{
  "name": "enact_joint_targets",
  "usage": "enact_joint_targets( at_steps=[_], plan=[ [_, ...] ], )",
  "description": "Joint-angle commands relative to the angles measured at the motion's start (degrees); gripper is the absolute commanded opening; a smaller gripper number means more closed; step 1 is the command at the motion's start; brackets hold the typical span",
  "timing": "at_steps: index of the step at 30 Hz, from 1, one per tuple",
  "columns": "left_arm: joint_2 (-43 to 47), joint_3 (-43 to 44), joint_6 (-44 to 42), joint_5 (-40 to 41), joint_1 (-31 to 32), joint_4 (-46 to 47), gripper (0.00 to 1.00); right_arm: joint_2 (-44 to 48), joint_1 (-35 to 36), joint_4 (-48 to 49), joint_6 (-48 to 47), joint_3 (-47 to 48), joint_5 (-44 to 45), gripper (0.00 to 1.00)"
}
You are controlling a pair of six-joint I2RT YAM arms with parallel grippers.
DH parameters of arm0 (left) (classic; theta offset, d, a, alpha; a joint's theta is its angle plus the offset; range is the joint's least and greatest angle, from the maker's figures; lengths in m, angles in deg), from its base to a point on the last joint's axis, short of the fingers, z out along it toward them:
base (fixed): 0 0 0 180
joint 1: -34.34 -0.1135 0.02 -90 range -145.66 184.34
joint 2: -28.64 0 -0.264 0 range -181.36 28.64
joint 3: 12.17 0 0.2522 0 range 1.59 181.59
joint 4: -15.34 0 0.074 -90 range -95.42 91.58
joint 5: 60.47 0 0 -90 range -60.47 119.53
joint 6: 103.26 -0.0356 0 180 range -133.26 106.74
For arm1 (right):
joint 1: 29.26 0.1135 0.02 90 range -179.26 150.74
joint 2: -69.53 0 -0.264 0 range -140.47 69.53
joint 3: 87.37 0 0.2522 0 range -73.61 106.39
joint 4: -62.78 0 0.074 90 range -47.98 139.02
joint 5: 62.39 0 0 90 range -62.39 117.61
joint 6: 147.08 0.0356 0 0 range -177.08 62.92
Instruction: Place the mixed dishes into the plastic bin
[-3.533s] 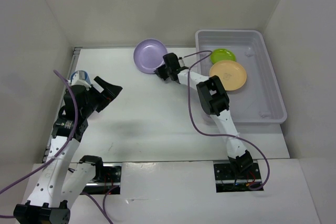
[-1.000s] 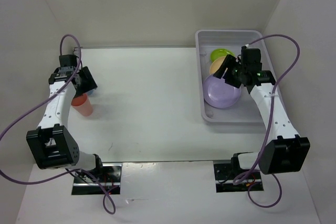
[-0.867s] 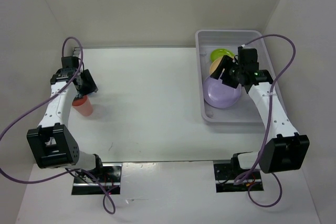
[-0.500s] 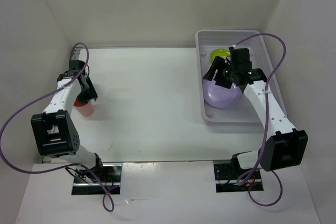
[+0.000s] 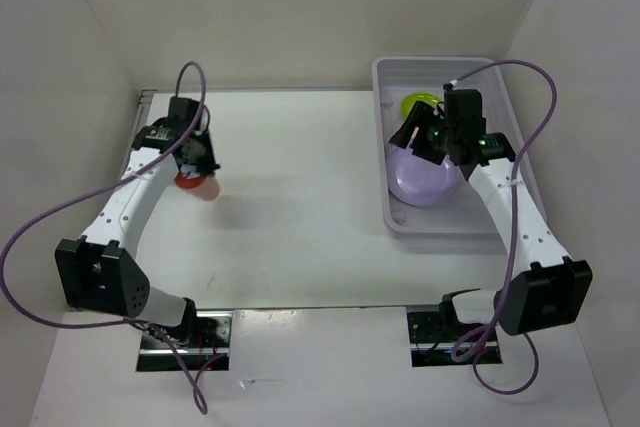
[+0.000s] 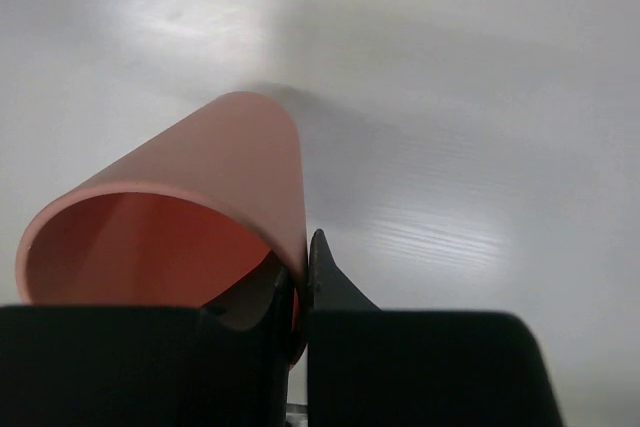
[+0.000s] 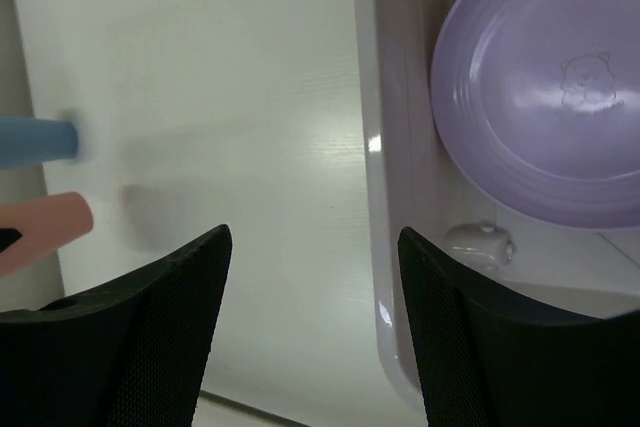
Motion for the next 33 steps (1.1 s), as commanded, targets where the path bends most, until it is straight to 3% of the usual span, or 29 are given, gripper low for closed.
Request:
enact_joint_targets(
  at_steps=[1, 6, 9, 12, 16, 20, 21, 23, 24, 30, 33],
  plan=[
    [0.6, 9.8, 4.2, -6.0, 9.2, -0.7, 0.0, 10.0, 0.4, 8.3, 2.5, 4.2, 0.0, 0.73],
    [-9.5, 23.8, 6.0, -6.5, 28.3, 2.2, 0.0, 21.5, 0.4, 16.7, 8.4, 4.9, 0.6, 0.74],
    [-20.2, 33.9, 5.1, -7.1, 36.1, 2.9, 0.0, 25.8, 0.4, 20.5, 11.2, 5.5, 0.6, 0.76],
    [-28.0, 41.9, 3.3, -7.7, 41.1, 2.9, 0.0, 29.7, 0.4, 21.9, 12.3, 8.6, 1.9, 0.78],
    [-37.8, 59.0, 1.1, -7.7, 46.4, -1.6, 0.0, 31.7, 0.4, 21.9, 12.8, 13.1, 2.6, 0.79],
    [-49.9, 83.5, -0.8, -7.0, 50.3, -10.4, 0.0, 33.0, -0.1, 22.5, 14.3, 14.5, 1.4, 0.8],
    [-55.7, 96.3, -0.8, -7.0, 50.8, -12.9, 0.0, 33.5, -0.1, 22.5, 14.8, 14.5, 1.3, 0.8],
    [-60.0, 104.8, -0.8, -8.3, 51.3, -16.9, 0.0, 33.5, -0.7, 22.6, 14.8, 14.5, 0.6, 0.8],
    [-60.9, 105.6, -0.3, -10.5, 51.3, -16.9, 0.0, 33.5, -0.7, 22.6, 15.3, 14.5, 0.6, 0.8],
    [-57.0, 87.0, -3.2, -13.5, 53.7, -9.2, 0.0, 33.5, -0.7, 23.8, 15.9, 12.5, -0.5, 0.8],
    [-62.1, 93.6, -3.8, -13.5, 54.2, -12.6, 0.0, 34.1, -0.7, 24.5, 17.1, 11.2, -1.0, 0.8]
  ],
)
